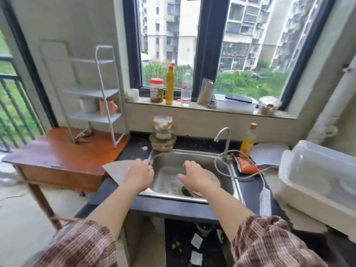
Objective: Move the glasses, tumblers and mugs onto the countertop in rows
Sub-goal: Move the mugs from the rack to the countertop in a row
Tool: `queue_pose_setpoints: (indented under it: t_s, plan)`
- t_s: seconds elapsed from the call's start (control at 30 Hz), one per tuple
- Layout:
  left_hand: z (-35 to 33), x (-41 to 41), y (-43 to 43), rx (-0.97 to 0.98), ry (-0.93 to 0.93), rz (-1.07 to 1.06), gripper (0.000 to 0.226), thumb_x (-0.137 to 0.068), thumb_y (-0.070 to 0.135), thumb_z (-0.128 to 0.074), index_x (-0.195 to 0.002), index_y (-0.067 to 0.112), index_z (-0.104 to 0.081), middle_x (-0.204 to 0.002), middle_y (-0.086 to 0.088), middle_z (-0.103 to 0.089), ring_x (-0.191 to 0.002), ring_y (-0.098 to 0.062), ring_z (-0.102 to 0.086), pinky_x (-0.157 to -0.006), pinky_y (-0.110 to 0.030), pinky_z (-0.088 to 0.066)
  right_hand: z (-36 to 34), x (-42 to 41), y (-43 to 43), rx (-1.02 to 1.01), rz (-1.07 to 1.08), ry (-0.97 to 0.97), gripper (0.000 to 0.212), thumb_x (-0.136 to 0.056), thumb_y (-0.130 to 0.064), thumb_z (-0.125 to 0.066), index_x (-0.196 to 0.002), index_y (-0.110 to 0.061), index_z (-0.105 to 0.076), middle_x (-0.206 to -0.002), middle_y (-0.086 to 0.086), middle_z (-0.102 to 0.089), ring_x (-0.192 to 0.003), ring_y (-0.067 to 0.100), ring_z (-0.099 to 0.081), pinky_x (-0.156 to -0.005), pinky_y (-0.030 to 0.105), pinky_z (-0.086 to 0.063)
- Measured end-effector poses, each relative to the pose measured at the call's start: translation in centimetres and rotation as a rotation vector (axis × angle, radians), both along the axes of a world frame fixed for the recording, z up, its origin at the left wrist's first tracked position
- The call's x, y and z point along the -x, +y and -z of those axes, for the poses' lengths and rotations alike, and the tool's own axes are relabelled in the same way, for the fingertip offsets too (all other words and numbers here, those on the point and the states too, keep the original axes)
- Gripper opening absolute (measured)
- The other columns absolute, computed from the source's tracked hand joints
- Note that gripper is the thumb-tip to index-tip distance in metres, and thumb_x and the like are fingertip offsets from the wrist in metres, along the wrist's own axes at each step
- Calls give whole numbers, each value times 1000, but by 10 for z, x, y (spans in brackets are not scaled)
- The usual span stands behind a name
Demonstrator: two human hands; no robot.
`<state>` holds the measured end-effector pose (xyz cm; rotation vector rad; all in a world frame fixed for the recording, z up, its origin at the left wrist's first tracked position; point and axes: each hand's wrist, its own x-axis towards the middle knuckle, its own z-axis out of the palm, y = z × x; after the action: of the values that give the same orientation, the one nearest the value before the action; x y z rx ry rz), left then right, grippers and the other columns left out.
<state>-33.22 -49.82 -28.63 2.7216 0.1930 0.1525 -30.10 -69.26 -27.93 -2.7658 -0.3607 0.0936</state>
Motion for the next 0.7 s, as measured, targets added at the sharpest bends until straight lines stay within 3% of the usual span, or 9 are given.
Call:
queue_pose_setpoints:
  t_s: [0.27,0.7]
  plan:
    - [-30,-89,114,-18,-23,-173,36,-93,29,-45,-125,15,-51,-125,-15,-50,-117,-34,-47,-98,-42,-41,-26,-115,130,-41,-173,-53,47,-90,-36,-55,-128,-9,-47,-129,13,-53,-119,31,-50,-97,43,-44]
    - [-52,-210,297,221,-160,-390,36,-92,28,-49,-124,14,-55,-125,-13,-53,-116,-29,-52,-99,-36,-42,-50,-243,331,-210,-302,-15,39,-92,-37,-56,-120,-11,-50,-121,8,-55,-108,27,-54,-89,37,-47]
